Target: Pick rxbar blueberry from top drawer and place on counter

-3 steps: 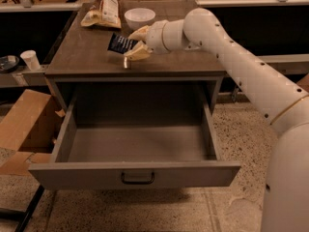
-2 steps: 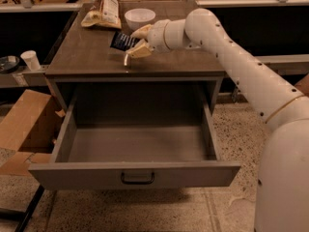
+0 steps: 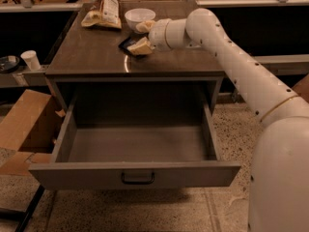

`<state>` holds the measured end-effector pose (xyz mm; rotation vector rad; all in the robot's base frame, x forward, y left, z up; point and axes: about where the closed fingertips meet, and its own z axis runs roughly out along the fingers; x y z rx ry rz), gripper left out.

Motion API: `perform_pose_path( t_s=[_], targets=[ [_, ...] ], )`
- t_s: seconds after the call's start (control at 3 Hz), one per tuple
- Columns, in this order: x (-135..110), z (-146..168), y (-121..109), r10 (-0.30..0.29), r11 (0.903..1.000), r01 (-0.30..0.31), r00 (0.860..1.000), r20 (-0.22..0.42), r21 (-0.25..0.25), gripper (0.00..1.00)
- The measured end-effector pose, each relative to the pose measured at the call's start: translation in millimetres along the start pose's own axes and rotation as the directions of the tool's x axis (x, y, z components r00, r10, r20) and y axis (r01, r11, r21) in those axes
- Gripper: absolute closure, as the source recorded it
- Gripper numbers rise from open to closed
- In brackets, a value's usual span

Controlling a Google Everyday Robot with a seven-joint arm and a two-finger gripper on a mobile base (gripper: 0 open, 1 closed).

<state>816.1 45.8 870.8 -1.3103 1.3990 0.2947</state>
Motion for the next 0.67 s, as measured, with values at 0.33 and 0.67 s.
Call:
perform_pose_path(
  t_s=[0.33,0.67],
  targets=[
    [1.4,-1.5,-2.0,0.001,1.0,-0.001,1.0,0.002,0.007,0.0],
    [-1.0,-17.6,-10.3,-0.009,0.9981,0.008,1.0,0.017,0.061,0.0]
  ],
)
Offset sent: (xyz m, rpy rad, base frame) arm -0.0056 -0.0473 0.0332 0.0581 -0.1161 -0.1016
